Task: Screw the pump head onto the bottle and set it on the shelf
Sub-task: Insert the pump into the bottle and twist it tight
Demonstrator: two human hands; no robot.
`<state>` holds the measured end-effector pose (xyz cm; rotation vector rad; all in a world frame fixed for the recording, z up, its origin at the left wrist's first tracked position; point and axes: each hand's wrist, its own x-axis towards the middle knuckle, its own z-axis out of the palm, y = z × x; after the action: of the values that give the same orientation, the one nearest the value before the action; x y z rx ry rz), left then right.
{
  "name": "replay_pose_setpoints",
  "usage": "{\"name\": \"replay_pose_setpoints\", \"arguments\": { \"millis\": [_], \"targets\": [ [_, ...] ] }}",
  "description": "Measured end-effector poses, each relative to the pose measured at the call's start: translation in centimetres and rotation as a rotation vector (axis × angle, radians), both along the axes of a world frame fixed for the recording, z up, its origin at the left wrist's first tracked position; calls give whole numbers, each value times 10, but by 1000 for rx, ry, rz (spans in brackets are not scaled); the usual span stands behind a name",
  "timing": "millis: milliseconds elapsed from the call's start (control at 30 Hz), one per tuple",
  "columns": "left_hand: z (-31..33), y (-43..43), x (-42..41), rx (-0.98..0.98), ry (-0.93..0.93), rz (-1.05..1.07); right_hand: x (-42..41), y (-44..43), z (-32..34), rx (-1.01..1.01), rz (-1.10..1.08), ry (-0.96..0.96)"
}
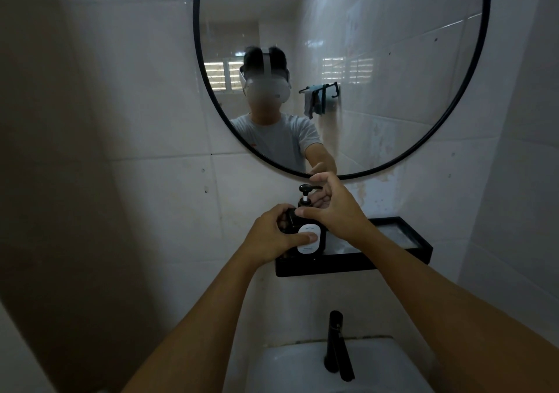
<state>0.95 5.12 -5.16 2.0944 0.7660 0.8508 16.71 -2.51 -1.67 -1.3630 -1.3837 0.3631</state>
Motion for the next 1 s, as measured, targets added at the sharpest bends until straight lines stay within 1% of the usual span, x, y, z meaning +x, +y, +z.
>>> {"name": "replay_pose_setpoints", "arguments": {
  "millis": [100, 233, 333, 400, 600, 667, 800, 1000],
  "targets": [
    [1, 1, 0, 0, -1, -2, 2, 1, -8, -32, 19, 51],
    [0, 2, 0, -16, -10, -7, 4, 1, -14, -111, 81, 60],
    [-1, 3, 1, -16, -12, -5, 0, 0, -12, -103, 141, 126],
    [-1, 4, 1, -16, -12, -5, -1, 2, -12, -105, 140, 136],
    [-2, 5, 1, -8, -11, -16, -2, 6, -20, -70, 7, 106],
    [-2, 5, 1, -4, -7, -19, -2, 7, -21, -56, 39, 123],
    [-3, 7, 1, -4, -1, -13, -4, 2, -16, -50, 170, 220],
    [-3, 8, 1, 3, 6, -14, -6, 1, -15, -43, 157, 202]
  ]
}}
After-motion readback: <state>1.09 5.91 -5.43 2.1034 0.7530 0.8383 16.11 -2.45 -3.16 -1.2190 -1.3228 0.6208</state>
